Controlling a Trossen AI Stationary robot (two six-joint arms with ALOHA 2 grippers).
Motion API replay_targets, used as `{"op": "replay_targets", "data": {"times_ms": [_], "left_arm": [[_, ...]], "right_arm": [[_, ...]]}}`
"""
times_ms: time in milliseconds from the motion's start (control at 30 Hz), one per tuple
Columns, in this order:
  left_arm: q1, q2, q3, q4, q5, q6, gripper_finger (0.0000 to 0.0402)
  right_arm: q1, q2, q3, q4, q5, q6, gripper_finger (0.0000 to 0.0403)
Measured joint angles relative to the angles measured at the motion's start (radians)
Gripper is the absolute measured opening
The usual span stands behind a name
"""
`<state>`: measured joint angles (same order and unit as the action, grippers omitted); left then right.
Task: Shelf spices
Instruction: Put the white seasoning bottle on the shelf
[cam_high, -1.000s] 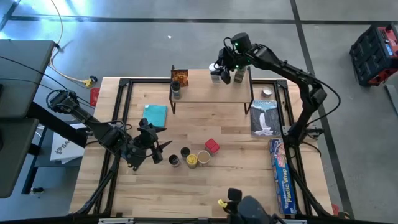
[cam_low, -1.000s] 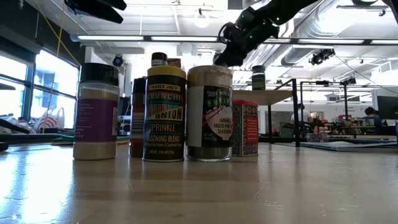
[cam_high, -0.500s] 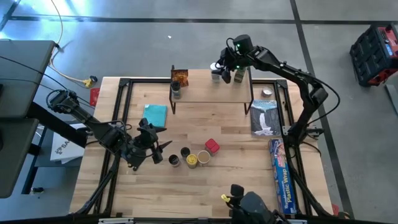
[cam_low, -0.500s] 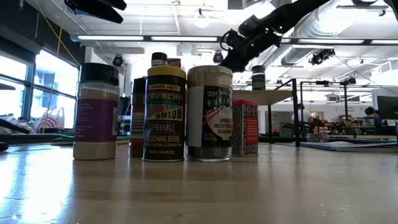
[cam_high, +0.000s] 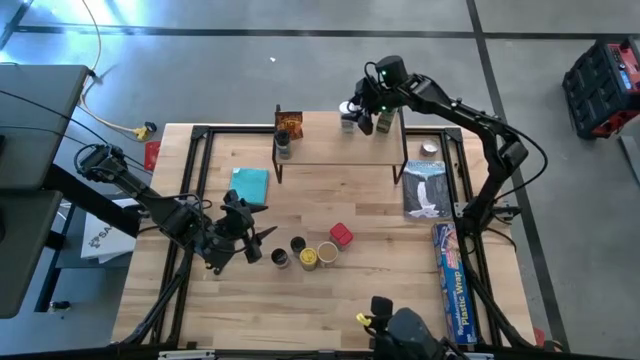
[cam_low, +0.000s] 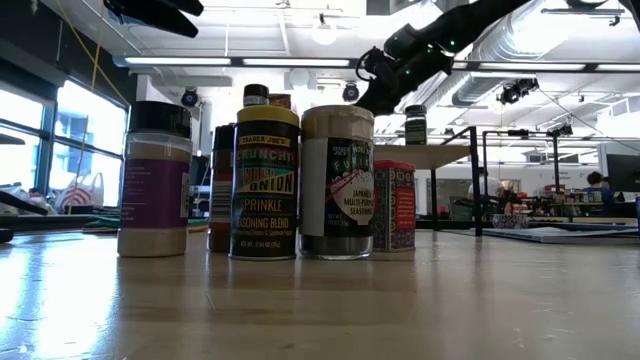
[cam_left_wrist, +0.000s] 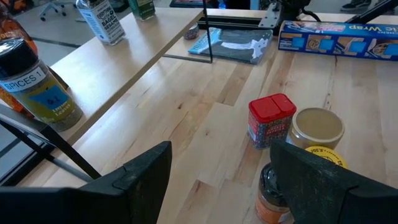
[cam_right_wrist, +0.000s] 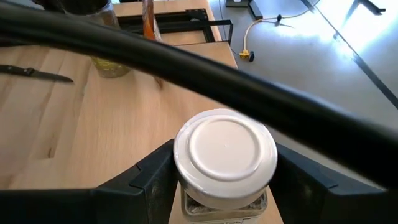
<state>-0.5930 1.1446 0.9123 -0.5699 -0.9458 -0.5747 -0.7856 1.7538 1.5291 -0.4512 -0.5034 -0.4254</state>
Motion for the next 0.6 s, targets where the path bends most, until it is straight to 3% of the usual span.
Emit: {"op": "replay_targets", "data": {"times_ms": [167,433,600], "left_arm": [[0.0,0.0,0.0,0.0,0.001,0.0,0.0266],[0.0,0.0,0.0,-0.001,0.002,0.0,0.0266],[0.0,0.0,0.0,-0.001,0.002,0.0,0.0266]], "right_arm": [[0.0,0.0,0.027,-0.029,0.013,-0.01,0.0216],[0.0,0.0,0.041,-0.098,0.04,-0.028,0.0261],[0.001,-0.01,0.041,-0.104,0.087,-0.038,0.0265]]}}
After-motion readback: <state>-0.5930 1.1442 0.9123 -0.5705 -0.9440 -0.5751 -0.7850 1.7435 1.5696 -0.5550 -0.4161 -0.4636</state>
